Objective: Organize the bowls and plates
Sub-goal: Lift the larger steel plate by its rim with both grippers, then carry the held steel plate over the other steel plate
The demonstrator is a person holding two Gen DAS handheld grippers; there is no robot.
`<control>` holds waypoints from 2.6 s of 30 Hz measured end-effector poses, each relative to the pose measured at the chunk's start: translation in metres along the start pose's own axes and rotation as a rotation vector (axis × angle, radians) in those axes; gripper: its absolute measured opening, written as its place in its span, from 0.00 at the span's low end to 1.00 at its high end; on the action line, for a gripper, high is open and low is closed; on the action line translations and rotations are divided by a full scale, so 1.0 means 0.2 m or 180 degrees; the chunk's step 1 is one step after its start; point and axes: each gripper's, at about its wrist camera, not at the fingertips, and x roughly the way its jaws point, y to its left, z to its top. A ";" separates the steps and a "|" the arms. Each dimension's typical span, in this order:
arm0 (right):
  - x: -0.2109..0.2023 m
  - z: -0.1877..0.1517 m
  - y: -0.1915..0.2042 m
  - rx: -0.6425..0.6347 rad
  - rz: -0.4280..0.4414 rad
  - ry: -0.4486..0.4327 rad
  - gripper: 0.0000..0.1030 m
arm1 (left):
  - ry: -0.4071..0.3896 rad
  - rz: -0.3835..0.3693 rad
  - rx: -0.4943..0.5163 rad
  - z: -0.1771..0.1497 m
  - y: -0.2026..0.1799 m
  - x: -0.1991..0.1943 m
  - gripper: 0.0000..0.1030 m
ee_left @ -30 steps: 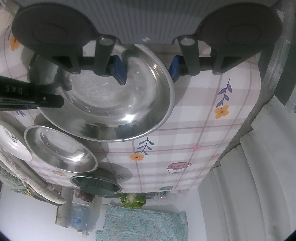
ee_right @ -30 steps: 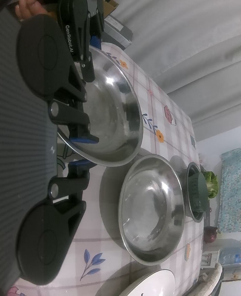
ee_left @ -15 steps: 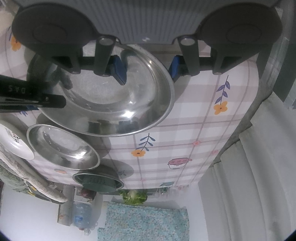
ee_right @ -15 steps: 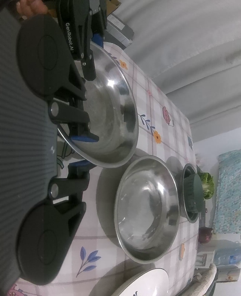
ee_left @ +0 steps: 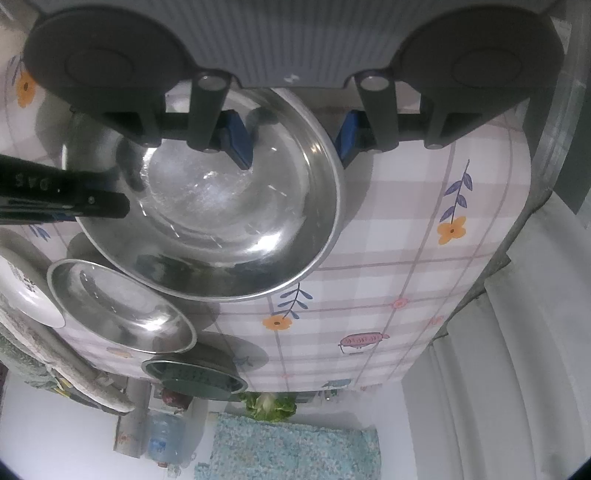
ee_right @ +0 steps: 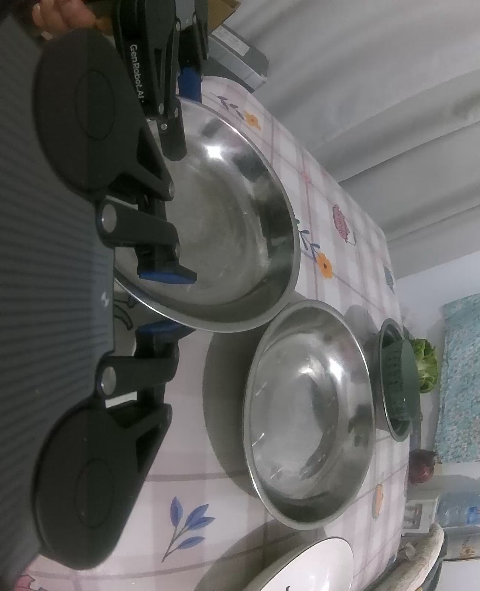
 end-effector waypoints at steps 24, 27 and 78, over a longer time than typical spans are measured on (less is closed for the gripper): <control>0.01 0.01 -0.01 0.0028 -0.0011 -0.0001 0.21 | 0.0013 -0.0011 -0.0040 0.03 0.01 0.05 0.48; 0.01 0.02 -0.01 0.0053 -0.0001 0.0005 0.21 | 0.0013 -0.0012 -0.0041 0.03 0.01 0.05 0.48; -0.03 0.05 0.04 -0.0063 -0.0007 -0.0072 0.21 | -0.0127 -0.0007 -0.0054 0.04 0.04 -0.02 0.49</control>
